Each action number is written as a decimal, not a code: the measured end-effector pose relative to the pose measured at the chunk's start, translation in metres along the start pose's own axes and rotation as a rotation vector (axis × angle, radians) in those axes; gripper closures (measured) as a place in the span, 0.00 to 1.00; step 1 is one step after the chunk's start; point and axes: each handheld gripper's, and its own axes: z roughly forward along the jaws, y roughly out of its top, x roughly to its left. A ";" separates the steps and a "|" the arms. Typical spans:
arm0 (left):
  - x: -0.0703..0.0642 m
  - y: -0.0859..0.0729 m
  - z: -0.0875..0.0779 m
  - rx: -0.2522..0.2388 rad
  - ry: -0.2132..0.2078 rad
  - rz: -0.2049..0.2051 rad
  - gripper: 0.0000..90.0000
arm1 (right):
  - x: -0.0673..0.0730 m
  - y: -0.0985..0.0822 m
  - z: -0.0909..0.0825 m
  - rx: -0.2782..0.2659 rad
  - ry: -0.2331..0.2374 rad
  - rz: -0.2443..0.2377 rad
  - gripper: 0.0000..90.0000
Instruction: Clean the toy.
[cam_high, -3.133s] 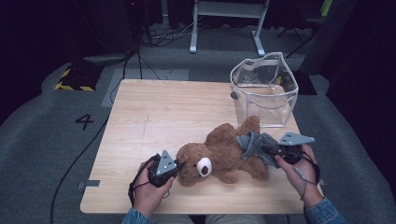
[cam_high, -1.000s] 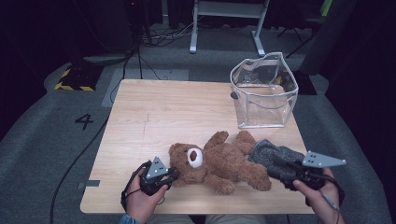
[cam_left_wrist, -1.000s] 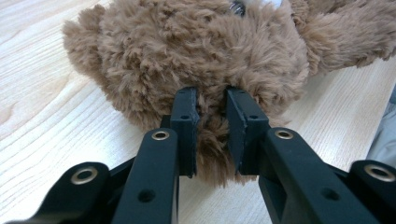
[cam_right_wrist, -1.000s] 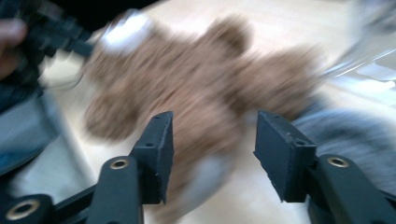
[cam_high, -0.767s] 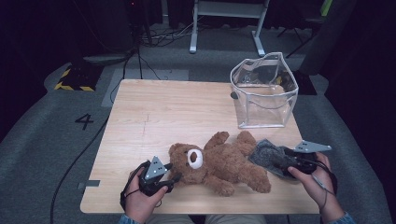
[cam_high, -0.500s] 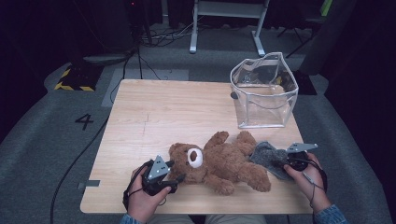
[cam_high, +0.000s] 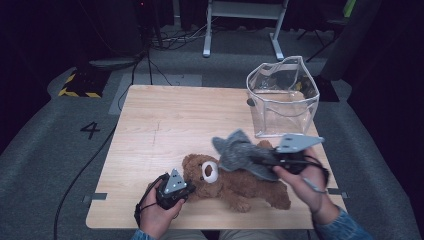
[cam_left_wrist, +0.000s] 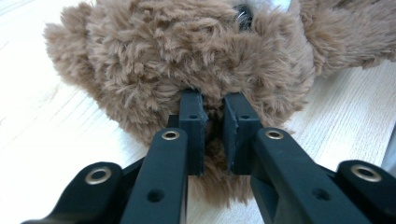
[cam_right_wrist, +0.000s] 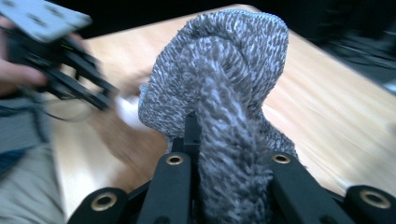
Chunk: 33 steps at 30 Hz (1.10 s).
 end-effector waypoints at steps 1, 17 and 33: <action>0.000 0.000 0.001 -0.001 -0.001 0.002 0.90 | 0.008 0.008 0.019 -0.001 0.048 -0.023 0.88; 0.002 0.000 0.011 0.015 -0.017 -0.007 0.93 | 0.011 0.013 0.102 0.172 0.051 -0.041 0.85; -0.003 0.002 0.020 0.084 0.000 0.023 0.90 | -0.016 -0.082 -0.021 0.199 -0.152 0.011 0.85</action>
